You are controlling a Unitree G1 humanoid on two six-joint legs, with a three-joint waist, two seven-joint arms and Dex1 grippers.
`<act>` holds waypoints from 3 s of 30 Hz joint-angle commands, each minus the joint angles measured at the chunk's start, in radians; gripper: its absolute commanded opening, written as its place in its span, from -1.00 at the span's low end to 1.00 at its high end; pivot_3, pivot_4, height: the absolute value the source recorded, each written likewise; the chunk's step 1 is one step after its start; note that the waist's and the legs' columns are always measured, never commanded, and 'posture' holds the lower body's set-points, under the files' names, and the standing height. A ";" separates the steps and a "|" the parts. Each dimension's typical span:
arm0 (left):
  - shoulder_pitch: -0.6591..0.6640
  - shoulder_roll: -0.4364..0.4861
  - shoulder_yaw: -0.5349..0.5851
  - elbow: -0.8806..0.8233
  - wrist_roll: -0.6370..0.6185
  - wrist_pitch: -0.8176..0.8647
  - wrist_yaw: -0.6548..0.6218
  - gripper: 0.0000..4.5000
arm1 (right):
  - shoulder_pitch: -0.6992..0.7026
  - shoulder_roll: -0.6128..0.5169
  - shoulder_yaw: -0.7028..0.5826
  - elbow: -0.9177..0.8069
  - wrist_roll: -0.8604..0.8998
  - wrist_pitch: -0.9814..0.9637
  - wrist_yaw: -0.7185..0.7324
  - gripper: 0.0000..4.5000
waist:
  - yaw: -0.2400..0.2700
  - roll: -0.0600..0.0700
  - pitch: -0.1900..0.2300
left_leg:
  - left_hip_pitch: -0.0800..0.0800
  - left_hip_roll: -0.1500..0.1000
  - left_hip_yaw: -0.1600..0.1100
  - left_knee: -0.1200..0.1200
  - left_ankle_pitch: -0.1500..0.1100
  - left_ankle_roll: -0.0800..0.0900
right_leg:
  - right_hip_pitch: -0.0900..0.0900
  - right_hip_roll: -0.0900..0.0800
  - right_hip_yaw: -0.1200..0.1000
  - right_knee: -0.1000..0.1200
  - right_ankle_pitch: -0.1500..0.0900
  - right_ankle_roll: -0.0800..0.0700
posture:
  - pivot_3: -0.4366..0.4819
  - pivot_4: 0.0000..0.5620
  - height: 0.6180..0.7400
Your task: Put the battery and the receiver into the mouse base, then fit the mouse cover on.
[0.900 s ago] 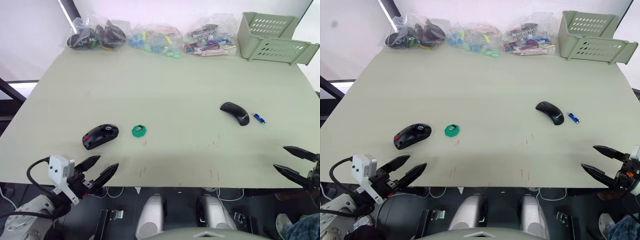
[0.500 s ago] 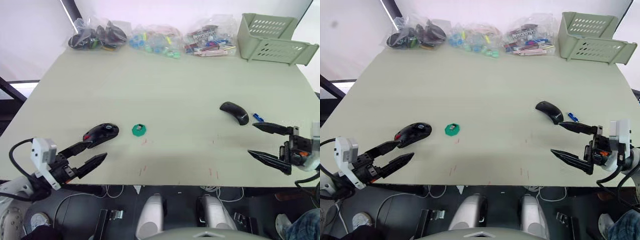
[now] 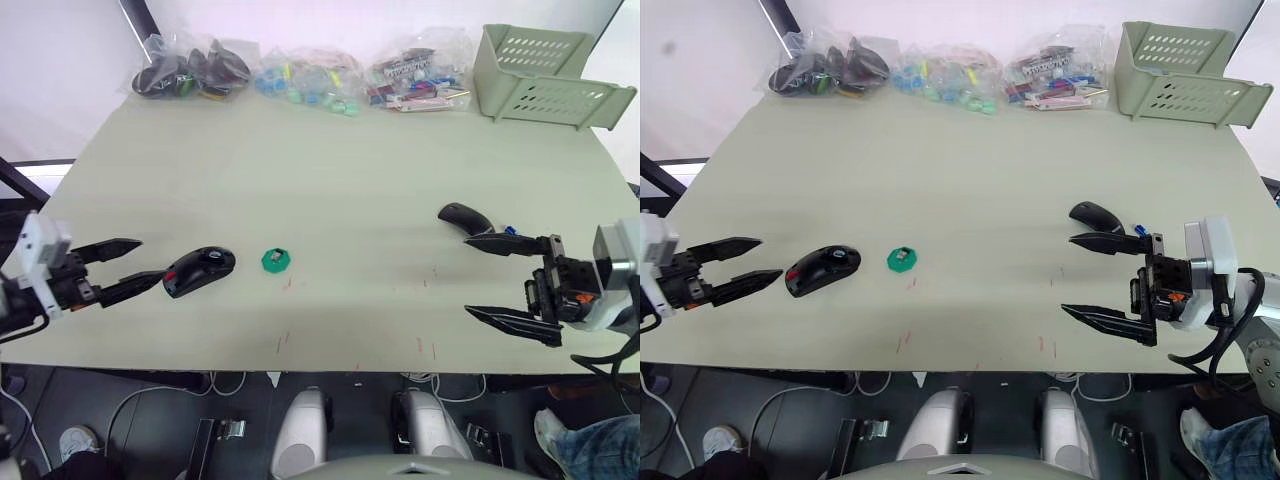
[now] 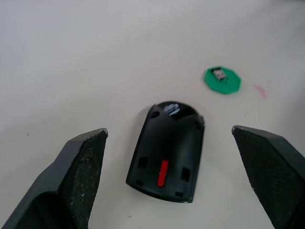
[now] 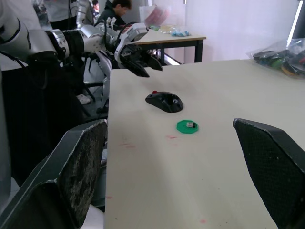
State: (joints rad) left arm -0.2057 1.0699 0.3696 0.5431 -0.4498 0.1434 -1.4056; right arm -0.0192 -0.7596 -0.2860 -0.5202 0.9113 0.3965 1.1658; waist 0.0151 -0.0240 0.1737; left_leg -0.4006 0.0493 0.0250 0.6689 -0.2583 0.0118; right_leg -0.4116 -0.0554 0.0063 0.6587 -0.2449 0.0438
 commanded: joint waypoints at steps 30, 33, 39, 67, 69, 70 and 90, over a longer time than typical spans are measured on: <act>-0.398 -0.060 -0.344 0.331 0.321 -0.234 -0.135 1.00 | 0.065 0.003 -0.026 -0.120 0.036 -0.008 -0.080 0.97 | -0.003 -0.002 0.000 | 0.000 0.000 0.000 0.001 0.000 0.000 | 0.000 0.001 0.001 0.003 0.000 0.001 | -0.05 -0.47 1.00; -0.406 -0.064 -0.347 0.338 0.334 -0.245 -0.126 1.00 | 0.068 0.006 -0.023 -0.120 0.033 -0.011 -0.080 0.97 | -0.003 -0.002 0.000 | 0.000 0.000 0.000 0.001 0.000 0.000 | 0.000 0.001 0.001 0.003 0.000 0.001 | -0.05 -0.47 1.00; -0.421 -0.076 -0.359 0.360 0.362 -0.274 -0.119 0.56 | 0.077 0.017 -0.021 -0.120 0.025 -0.020 -0.084 1.00 | -0.003 -0.002 0.000 | 0.000 0.000 0.000 0.001 0.000 0.000 | 0.000 0.001 0.001 0.003 0.000 0.001 | -0.05 -0.47 1.00; -0.137 0.083 -0.343 -1.030 -0.055 0.543 0.124 0.31 | 0.102 -0.011 -0.084 0.000 -0.026 -0.064 -0.008 1.00 | -0.002 -0.002 0.000 | 0.002 0.004 0.001 0.002 0.000 0.000 | 0.000 0.005 0.003 0.003 0.000 0.001 | -0.05 -0.47 1.00; -0.197 0.062 -0.407 -1.068 -0.049 0.607 0.163 0.31 | 0.116 -0.023 -0.104 0.005 -0.030 -0.063 0.002 1.00 | 0.001 -0.002 0.001 | 0.002 0.004 0.000 0.002 0.000 0.000 | 0.000 0.006 0.003 0.003 0.000 0.001 | -0.05 -0.47 1.00; -0.225 0.053 -0.438 -1.076 -0.045 0.629 0.170 0.31 | 0.122 -0.028 -0.112 0.005 -0.031 -0.063 0.003 1.00 | 0.000 -0.002 0.001 | 0.002 0.004 0.000 0.002 0.000 0.000 | 0.000 0.006 0.003 0.004 0.000 0.002 | -0.05 -0.47 1.00; -0.597 -0.369 -0.912 -0.981 0.175 0.898 0.471 0.31 | 0.317 -0.076 -0.334 -0.009 -0.026 -0.042 0.032 1.00 | -0.003 -0.002 0.001 | 0.001 -0.001 -0.002 0.003 0.000 0.000 | 0.001 0.008 0.012 0.003 0.000 0.002 | -0.05 -0.47 1.00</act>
State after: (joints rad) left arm -0.7774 0.7040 -0.5400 -0.4397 -0.2986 1.0201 -0.9512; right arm 0.2930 -0.8357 -0.5766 -0.5006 0.8681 0.3568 1.1961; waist 0.0126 -0.0262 0.1743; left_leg -0.3998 0.0479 0.0229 0.6715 -0.2582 0.0121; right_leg -0.4107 -0.0471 0.0186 0.6619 -0.2447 0.0455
